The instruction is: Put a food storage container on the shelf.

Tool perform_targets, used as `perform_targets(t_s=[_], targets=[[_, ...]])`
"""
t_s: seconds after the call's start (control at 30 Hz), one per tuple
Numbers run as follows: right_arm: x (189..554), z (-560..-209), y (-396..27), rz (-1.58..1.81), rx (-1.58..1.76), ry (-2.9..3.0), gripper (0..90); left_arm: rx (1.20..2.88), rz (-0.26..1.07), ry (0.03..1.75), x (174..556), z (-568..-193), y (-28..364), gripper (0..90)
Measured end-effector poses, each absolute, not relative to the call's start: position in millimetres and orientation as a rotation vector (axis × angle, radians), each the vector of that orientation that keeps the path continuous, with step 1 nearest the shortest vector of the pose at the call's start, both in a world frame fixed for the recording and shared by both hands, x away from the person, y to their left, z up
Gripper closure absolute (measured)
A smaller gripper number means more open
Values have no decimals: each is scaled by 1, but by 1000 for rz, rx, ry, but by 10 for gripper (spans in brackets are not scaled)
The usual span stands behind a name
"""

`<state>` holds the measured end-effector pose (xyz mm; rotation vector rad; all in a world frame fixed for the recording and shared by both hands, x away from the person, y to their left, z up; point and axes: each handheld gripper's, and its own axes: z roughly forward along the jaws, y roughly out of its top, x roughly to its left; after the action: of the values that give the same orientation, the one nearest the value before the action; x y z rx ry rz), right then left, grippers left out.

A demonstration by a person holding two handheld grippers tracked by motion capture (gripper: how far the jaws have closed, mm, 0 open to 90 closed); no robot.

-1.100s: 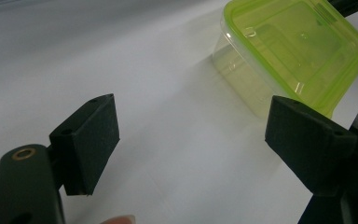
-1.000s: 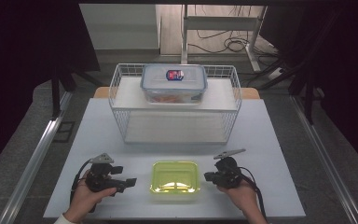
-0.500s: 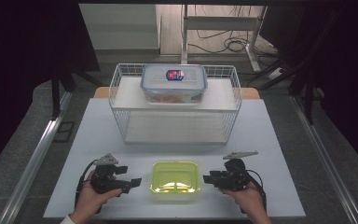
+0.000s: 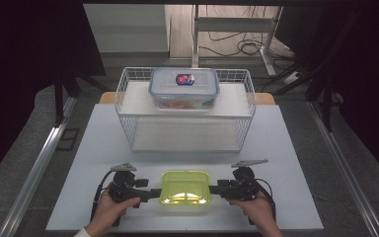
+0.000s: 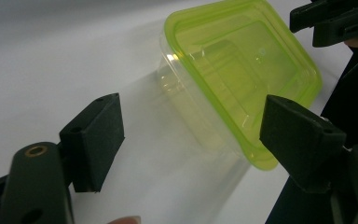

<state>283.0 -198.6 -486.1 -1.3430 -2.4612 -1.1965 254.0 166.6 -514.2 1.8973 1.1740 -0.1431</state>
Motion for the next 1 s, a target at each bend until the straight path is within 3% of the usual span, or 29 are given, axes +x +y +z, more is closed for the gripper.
perform_targets(t_s=[0.47, 1.0], targets=[[292, -496, -189, -1158, -1351, -2430, 502, 1862, -268, 1200, 269, -524, 154, 401], [291, -502, -184, -1136, -1317, -2353, 656, 1868, -288, 1167, 266, -522, 153, 654]])
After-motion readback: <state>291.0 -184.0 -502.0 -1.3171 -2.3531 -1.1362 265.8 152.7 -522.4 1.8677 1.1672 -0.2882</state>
